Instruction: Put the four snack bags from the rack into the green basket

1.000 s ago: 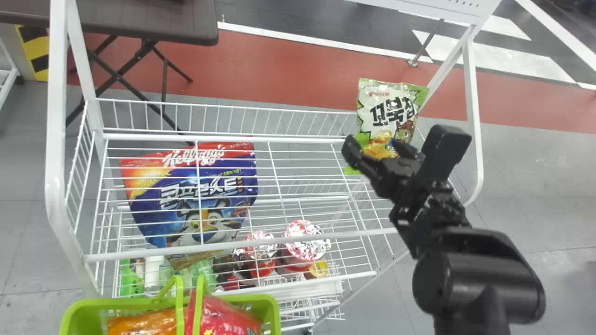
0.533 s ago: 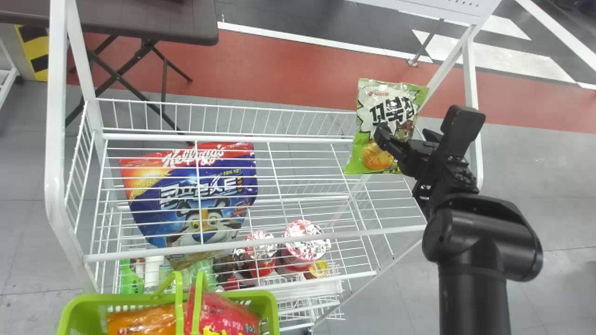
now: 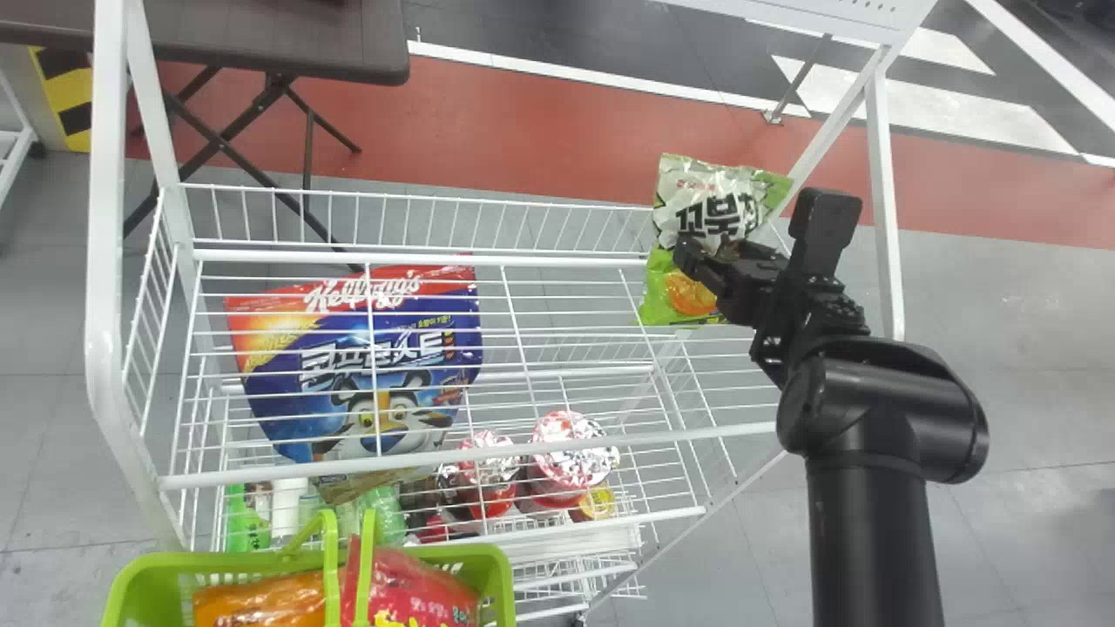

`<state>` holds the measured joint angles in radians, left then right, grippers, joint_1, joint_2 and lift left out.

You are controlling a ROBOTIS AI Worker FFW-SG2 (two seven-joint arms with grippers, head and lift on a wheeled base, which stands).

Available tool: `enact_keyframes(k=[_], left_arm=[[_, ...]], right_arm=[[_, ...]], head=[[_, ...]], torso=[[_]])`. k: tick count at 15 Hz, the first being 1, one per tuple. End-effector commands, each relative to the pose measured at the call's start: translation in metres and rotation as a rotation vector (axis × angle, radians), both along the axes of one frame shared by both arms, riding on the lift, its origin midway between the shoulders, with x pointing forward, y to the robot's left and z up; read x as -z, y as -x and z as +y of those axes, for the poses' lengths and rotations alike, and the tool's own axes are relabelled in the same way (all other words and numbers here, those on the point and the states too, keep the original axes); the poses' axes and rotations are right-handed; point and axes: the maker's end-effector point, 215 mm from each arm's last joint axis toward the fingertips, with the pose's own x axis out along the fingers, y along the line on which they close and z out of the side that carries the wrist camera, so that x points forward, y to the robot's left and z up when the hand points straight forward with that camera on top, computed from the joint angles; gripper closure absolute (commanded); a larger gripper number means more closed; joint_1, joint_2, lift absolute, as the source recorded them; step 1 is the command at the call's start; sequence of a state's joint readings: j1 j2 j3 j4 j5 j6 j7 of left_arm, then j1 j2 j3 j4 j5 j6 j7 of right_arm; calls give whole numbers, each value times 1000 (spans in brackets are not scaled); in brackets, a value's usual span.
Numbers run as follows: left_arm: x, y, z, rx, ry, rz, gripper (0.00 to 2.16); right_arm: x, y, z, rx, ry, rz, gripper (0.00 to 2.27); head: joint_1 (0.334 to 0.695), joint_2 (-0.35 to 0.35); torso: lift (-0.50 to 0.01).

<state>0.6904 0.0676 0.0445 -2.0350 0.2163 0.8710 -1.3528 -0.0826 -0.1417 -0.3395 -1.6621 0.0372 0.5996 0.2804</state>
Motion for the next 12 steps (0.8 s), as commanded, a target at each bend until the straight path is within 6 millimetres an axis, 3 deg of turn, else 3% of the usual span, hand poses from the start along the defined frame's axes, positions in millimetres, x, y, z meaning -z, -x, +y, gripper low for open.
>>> enact_keyframes(k=[1, 6, 12], left_arm=[[0, 0, 1, -1, -1, 0, 1649], [-2, -4, -1, 2, 1, -7, 1649], [-4, -9, 0, -2, 4, -13, 1649]], right_arm=[[4, 10, -1, 13, -14, -6, 2229], [-39, 42, 25, 12, -26, -154, 2236], [-81, 126, 100, -102, -129, -109, 2236]], head=[[695, -350], [695, -350], [695, -350]], torso=[[-8], [-8], [-8]])
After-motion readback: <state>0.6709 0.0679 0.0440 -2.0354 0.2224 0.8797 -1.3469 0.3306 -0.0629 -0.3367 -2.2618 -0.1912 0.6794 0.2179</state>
